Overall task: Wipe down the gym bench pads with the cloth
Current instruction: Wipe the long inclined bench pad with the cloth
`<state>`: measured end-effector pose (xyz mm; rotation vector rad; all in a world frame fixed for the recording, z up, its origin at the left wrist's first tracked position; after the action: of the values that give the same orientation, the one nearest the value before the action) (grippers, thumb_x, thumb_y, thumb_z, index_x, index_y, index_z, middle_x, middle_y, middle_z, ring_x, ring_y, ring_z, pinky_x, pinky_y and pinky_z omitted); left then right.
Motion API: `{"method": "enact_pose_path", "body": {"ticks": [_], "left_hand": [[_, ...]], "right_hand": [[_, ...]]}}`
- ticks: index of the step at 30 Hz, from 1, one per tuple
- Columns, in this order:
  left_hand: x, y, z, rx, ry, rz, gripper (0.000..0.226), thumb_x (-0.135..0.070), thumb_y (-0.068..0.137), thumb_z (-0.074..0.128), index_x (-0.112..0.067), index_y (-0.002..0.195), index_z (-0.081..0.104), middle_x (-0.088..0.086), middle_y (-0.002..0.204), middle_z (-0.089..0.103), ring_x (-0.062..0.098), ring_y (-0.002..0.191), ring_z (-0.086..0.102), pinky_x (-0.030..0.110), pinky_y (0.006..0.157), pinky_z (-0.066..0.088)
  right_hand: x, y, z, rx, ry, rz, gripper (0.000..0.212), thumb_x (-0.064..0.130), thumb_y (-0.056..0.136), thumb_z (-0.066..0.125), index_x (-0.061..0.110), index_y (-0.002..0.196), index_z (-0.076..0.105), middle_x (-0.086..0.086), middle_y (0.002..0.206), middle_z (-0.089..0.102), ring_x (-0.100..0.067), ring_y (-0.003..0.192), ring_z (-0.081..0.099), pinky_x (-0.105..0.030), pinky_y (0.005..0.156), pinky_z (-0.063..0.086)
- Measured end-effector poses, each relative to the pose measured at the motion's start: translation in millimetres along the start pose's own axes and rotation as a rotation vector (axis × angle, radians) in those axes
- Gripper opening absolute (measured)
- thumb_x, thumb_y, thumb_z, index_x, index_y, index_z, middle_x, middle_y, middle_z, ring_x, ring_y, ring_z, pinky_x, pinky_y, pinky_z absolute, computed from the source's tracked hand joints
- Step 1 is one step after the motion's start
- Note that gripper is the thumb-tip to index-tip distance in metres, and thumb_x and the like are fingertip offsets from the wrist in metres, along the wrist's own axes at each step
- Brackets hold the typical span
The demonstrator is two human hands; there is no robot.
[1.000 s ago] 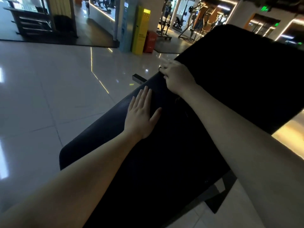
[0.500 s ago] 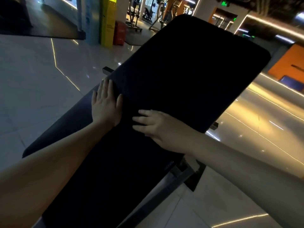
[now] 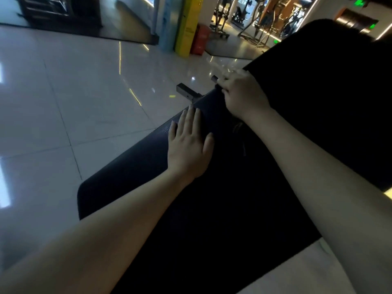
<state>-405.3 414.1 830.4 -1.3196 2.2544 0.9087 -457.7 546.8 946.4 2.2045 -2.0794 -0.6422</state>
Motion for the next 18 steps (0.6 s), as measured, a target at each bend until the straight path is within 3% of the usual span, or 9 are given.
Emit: {"method": "enact_pose_path", "body": {"ticks": [3,7,12,18], "left_hand": [[-2,1,-1,0.023,0.013,-0.015,0.085,-0.058,0.083,-0.002,-0.018,0.158,0.000,0.002,0.166,-0.007,0.014,0.151,-0.011,0.037,0.121,-0.012],[-6,2,-3,0.128,0.111,-0.058,0.069,-0.051,0.101,0.012,-0.018,0.157,-0.010,0.003,0.164,-0.018,0.018,0.150,-0.019,0.052,0.119,-0.014],[16,-11,-14,0.238,0.156,0.097,0.068,-0.054,0.102,0.008,-0.018,0.155,-0.015,0.005,0.162,-0.022,0.017,0.148,-0.022,0.044,0.122,-0.009],[82,-62,-21,0.261,0.149,0.118,0.084,-0.068,0.081,-0.007,-0.024,0.151,-0.017,-0.003,0.157,-0.024,0.015,0.147,-0.020,0.039,0.122,-0.007]], "right_hand": [[5,-4,-5,0.006,0.009,0.036,0.041,0.010,0.094,0.046,0.012,0.134,0.056,-0.009,0.141,0.051,-0.032,0.139,0.033,-0.046,0.115,0.025],[36,-32,-10,0.053,0.028,0.060,0.042,0.009,0.096,0.045,0.008,0.137,0.052,-0.010,0.146,0.047,-0.030,0.142,0.028,-0.045,0.116,0.023],[81,-90,-8,0.157,0.066,0.000,0.048,0.011,0.100,0.041,0.013,0.149,0.036,-0.006,0.158,0.030,-0.024,0.148,0.014,-0.040,0.120,0.009],[120,-138,-4,0.239,0.117,-0.109,0.045,0.012,0.101,0.038,0.012,0.146,0.041,-0.005,0.158,0.029,-0.021,0.149,0.013,-0.037,0.119,0.005]]}}
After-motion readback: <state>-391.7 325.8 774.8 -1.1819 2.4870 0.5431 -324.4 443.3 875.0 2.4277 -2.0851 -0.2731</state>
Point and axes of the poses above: each hand's wrist, its own y-axis towards the middle knuckle, its own z-axis out of the palm, x = y × z, the point moved 4 cm from there along y, towards the middle knuckle
